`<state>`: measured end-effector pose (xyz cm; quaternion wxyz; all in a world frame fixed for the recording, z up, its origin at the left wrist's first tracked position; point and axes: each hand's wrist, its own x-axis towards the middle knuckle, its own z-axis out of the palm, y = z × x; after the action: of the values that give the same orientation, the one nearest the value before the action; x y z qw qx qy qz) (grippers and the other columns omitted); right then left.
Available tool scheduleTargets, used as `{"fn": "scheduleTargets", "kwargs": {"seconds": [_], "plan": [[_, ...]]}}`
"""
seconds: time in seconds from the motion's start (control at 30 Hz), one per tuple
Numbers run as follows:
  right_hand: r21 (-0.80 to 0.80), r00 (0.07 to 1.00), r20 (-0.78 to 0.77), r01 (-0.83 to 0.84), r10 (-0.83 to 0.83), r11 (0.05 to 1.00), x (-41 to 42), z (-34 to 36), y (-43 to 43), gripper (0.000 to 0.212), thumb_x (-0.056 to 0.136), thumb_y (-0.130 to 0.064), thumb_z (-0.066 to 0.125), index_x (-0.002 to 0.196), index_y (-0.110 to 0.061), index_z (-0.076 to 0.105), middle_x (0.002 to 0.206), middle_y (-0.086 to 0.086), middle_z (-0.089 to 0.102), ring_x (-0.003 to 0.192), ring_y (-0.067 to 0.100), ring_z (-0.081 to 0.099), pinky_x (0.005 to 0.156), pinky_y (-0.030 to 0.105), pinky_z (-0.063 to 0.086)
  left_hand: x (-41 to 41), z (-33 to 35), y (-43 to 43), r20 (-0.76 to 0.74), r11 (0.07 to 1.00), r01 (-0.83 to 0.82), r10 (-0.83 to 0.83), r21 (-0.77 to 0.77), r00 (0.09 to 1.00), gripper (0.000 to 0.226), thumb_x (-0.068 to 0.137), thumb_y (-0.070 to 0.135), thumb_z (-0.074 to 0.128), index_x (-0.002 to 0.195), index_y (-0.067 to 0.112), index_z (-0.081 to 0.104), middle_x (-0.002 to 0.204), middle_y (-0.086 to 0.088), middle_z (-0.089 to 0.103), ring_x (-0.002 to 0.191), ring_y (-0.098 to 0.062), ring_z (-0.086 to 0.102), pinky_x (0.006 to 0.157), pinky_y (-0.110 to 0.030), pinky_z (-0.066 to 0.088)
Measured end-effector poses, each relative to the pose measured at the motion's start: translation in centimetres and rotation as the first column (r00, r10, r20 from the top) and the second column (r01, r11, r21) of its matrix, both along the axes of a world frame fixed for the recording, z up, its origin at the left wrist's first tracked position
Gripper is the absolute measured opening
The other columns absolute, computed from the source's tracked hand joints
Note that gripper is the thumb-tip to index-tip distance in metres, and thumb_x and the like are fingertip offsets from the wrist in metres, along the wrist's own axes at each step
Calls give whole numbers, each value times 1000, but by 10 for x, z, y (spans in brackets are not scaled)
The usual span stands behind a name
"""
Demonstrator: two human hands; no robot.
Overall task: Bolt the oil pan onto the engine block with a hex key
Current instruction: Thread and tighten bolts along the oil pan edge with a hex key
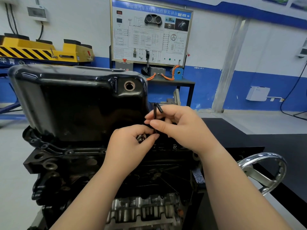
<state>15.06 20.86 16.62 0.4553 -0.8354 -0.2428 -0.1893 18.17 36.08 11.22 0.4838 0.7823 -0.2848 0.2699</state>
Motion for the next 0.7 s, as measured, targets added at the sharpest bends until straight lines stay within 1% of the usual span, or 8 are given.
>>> {"fn": "scheduleTargets", "kwargs": {"seconds": [0.07,0.17,0.3,0.37,0.43,0.57,0.63,0.7], "plan": [[22,999,-21,-25,26,999,0,1,-2,21,90,-10,61,102,-26,69,96,-8,74,62,41,49,57,34,44,0,0,0,1,1000,-4,4,-8,1000,10,77,25,72,73,34,70,75,22,64,66,0,59,58,-14,44],[50,999,-27,-29,31,998,2,1,-3,24,90,-7,59,96,-28,69,93,-6,75,82,51,58,56,30,44,0,-1,-1,7,1000,-4,4,-8,1000,10,77,23,73,73,33,70,75,20,64,66,-3,59,58,-17,45],[57,1000,-1,2,-2,998,3,-1,-2,13,85,-10,67,88,-22,70,78,-3,72,56,33,44,57,32,44,0,-1,0,25,1000,-9,9,-4,1000,13,76,26,73,74,38,67,69,24,63,66,1,59,58,-12,43],[66,999,-2,40,-40,997,3,-2,-1,13,80,-12,72,80,-23,66,66,-10,64,54,20,40,56,29,42,0,-1,0,11,1000,-13,13,5,1000,4,73,34,71,77,34,71,65,22,63,68,1,59,59,-12,44],[66,997,9,76,-76,995,2,-2,0,19,77,-14,76,73,-24,60,61,-12,57,53,15,39,54,27,41,1,-1,0,13,1000,-10,10,13,1000,10,72,40,68,79,34,71,67,23,63,72,2,60,62,-12,44],[12,997,29,71,-71,997,1,0,1,16,78,-16,75,74,-22,61,59,-19,55,51,11,37,53,28,39,0,0,0,20,1000,-7,7,24,1000,7,75,32,72,76,38,68,67,23,63,72,3,60,61,-14,45],[-5,999,19,34,-34,999,1,0,1,9,82,-14,70,86,-22,67,70,-21,63,53,17,38,54,34,42,0,-1,0,22,1000,-1,1,18,1000,10,77,30,71,74,39,67,66,22,64,70,0,60,59,-14,45],[-4,1000,6,7,-7,1000,0,0,1,17,87,-10,64,97,-23,70,87,-13,72,55,29,43,55,35,47,0,0,0,15,1000,2,-2,9,1000,12,77,29,70,73,39,66,66,20,64,68,-2,60,59,-17,45]]}}
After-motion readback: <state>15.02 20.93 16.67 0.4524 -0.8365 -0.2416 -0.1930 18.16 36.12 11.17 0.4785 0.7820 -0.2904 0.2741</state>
